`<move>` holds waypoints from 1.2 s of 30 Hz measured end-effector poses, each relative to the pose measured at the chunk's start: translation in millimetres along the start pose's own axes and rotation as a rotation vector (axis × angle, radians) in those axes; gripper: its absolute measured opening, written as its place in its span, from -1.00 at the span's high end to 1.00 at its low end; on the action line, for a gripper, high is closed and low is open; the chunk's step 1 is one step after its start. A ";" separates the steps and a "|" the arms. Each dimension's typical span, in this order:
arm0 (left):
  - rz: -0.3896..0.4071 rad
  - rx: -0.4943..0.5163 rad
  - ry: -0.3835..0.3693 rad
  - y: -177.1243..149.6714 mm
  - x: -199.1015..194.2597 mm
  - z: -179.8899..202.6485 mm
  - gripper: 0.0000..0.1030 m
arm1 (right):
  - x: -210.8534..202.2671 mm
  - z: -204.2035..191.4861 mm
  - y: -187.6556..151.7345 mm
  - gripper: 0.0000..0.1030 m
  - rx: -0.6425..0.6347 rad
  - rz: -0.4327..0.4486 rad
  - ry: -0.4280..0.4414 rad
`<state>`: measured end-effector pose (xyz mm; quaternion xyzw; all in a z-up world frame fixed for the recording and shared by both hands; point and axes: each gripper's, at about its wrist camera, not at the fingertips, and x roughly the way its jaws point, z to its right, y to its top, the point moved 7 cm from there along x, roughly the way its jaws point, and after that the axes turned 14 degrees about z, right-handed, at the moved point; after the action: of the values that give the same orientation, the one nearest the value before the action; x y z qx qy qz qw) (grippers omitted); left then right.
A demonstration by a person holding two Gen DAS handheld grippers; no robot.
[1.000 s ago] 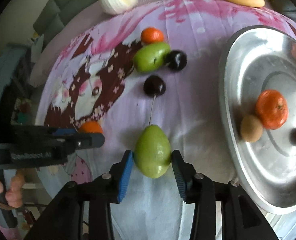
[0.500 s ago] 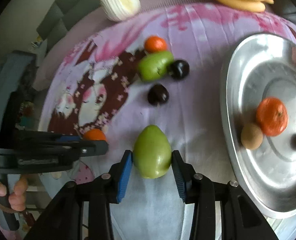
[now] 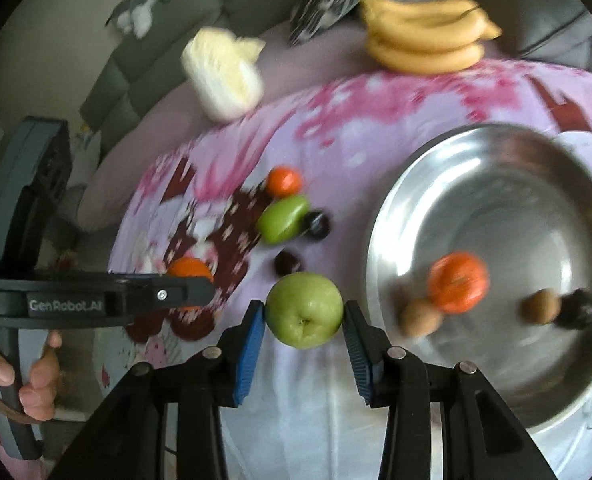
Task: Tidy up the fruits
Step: 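Carry the tangerine in the left tool while the right tool carries the green fruit over the bowl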
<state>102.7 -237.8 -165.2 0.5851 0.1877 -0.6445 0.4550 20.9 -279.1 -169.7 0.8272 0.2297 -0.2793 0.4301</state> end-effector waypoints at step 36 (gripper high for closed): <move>-0.156 0.229 -0.013 52.6 145.3 166.9 0.24 | -19.7 189.0 37.0 0.17 0.323 0.105 -0.342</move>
<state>62.1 -447.5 -243.5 0.6126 0.1546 -0.6990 0.3350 -20.6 -459.9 -224.7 0.8367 0.0627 -0.4258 0.3386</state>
